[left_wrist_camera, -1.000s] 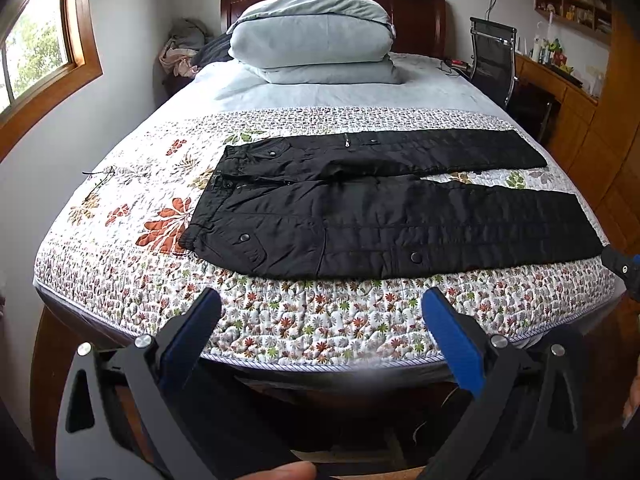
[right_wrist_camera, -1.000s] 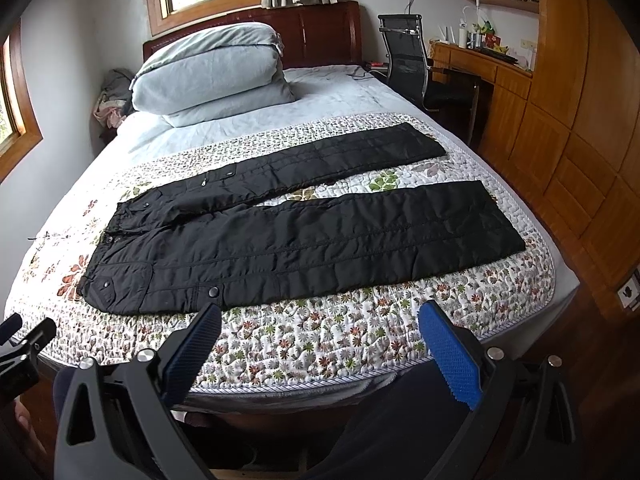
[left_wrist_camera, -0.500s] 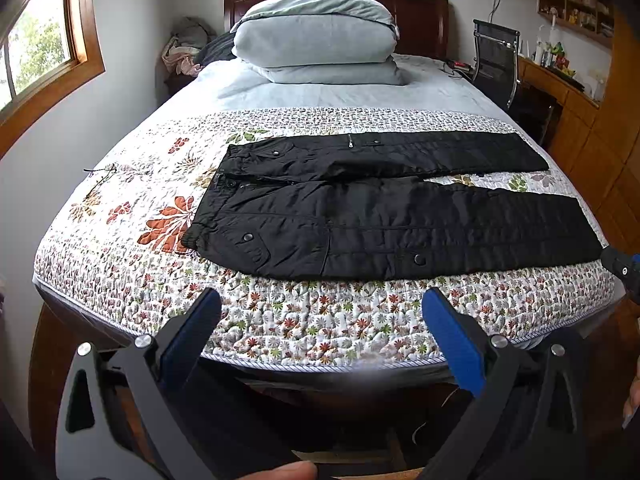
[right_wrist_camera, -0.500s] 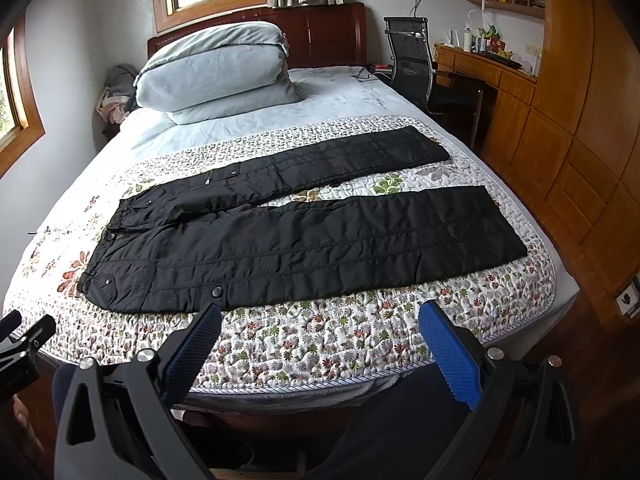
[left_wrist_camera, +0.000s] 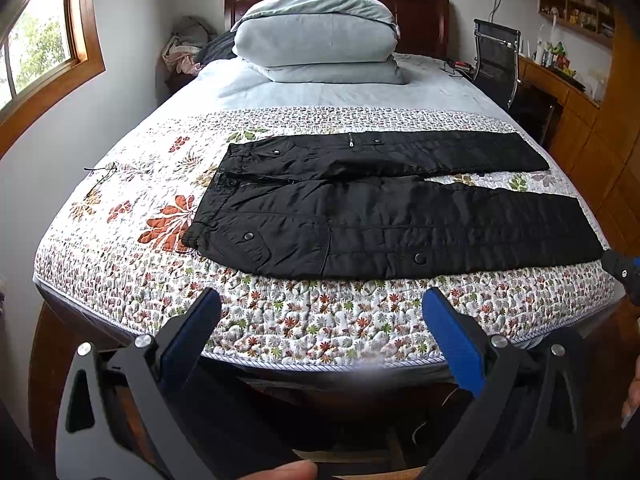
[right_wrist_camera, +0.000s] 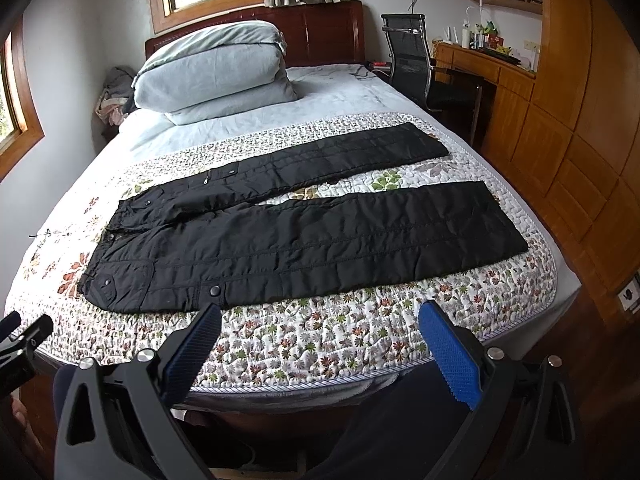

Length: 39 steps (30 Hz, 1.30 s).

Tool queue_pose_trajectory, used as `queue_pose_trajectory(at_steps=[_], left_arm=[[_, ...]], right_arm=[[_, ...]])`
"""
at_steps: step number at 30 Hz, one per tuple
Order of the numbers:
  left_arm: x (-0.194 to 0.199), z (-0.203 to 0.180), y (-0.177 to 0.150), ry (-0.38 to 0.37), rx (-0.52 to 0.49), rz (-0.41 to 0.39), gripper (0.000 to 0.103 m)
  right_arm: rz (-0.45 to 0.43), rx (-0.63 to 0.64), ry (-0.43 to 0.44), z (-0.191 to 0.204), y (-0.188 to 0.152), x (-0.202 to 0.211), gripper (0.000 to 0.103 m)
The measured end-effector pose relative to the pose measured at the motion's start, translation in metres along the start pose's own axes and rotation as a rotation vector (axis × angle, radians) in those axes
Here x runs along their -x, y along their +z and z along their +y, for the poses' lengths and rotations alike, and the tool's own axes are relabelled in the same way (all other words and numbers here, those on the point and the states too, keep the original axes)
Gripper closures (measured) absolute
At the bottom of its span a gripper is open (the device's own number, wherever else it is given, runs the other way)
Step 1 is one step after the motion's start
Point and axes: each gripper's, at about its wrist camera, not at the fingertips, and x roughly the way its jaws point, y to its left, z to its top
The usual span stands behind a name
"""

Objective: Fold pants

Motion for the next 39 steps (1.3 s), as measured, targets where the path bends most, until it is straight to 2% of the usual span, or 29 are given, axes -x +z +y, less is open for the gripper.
queue_pose_trajectory(at_steps=[6, 10, 17, 24, 35, 37, 39], left_arm=[[-0.007, 0.004, 0.001, -0.021, 0.009, 0.013, 0.003], [-0.015, 0.017, 0.002, -0.047, 0.052, 0.027, 0.003], [-0.022, 0.024, 0.004, -0.018, 0.063, 0.027, 0.003], [-0.022, 0.028, 0.003, -0.027, 0.061, 0.015, 0.003], [-0.046, 0.039, -0.004, -0.047, 0.032, 0.027, 0.003], [-0.049, 0.049, -0.005, -0.072, 0.054, 0.006, 0.003], [-0.051, 0.061, -0.004, -0.055, 0.09, -0.027, 0.003]], right_arm=[[-0.003, 0.002, 0.0, -0.004, 0.0, -0.004, 0.003], [0.001, -0.008, 0.0, -0.012, 0.003, -0.007, 0.003], [0.003, -0.027, -0.001, -0.024, 0.004, -0.011, 0.003], [-0.001, -0.046, 0.001, -0.036, 0.004, -0.015, 0.003], [-0.041, -0.094, -0.046, -0.086, 0.009, -0.028, 0.003], [-0.039, -0.122, -0.031, -0.104, 0.013, -0.032, 0.003], [-0.04, -0.144, -0.014, -0.12, 0.016, -0.035, 0.003]])
